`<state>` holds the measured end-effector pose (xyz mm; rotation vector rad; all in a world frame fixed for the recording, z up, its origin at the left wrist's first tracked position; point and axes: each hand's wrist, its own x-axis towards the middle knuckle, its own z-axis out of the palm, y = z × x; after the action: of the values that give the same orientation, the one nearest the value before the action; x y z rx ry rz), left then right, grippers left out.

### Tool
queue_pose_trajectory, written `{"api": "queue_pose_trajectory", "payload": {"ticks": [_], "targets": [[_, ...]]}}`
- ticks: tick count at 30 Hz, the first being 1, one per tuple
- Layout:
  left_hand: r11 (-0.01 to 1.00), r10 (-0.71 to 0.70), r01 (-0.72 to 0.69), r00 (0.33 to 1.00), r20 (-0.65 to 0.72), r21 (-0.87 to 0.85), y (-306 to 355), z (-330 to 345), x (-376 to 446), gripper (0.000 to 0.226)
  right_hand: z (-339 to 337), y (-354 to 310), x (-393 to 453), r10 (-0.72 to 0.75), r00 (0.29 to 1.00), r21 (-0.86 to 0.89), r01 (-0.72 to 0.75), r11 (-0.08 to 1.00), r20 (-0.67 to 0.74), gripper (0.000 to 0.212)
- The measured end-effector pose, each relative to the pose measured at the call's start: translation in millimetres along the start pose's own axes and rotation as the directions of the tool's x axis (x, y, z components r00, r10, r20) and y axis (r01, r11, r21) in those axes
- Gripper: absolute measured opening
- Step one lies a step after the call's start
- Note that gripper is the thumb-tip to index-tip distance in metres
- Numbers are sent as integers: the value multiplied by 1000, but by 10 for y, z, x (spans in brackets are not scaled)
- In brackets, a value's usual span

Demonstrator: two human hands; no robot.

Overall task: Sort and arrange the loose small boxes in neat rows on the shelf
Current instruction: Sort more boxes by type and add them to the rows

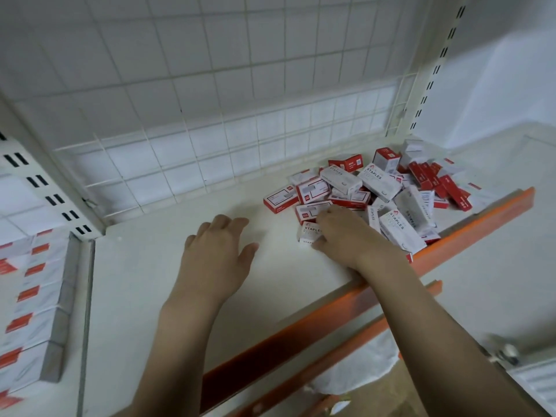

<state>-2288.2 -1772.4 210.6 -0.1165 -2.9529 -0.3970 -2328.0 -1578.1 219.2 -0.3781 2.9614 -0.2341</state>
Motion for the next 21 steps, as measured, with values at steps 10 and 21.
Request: {"api": "queue_pose_trajectory", "payload": {"ticks": [10, 21], "targets": [[984, 178, -178, 984, 16, -25, 403, 4, 530, 44, -247, 138, -311, -77, 964, -14, 75, 997, -254, 40], [938, 347, -340, 926, 147, -75, 962, 302, 1334, 68, -341, 536, -697, 51, 945, 19, -48, 999, -324, 47]]}}
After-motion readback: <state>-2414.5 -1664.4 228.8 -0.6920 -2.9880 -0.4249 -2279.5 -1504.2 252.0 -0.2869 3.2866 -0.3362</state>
